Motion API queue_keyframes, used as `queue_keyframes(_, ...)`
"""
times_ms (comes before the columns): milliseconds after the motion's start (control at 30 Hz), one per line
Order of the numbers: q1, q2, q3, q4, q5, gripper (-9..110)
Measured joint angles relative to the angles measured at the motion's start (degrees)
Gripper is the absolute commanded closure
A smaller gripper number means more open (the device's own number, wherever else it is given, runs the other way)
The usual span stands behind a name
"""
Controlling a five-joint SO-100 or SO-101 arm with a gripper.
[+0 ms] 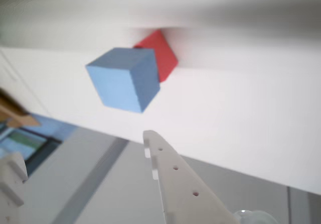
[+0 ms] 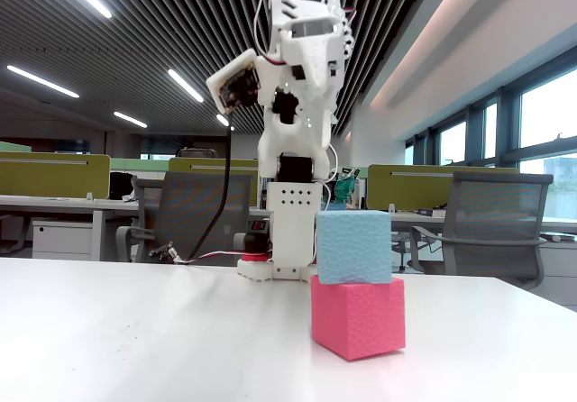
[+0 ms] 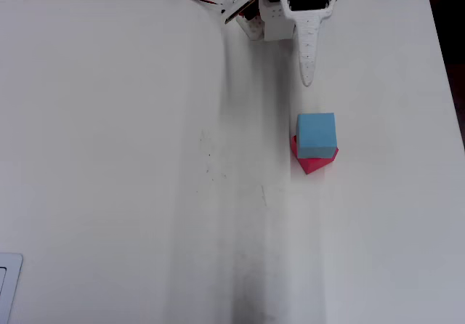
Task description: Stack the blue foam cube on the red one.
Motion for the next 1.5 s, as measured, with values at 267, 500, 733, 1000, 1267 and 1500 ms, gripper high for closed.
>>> queue_keyframes(267,0.4,14.4,13.0,-3.6,-0.3,77)
queue_keyframes(500,0.4,22.6,20.6,-7.9,-0.3,78)
queue_keyframes(733,0.4,28.3,27.3,-10.9,-0.9,78)
queue_keyframes(1000,0.1,35.2,31.6,-12.5,-1.6,78)
queue_keyframes(1267,0.0,35.7,33.7,-13.8,-1.7,79)
queue_keyframes(1500,0.1,35.7,34.1,-14.3,-1.7,79)
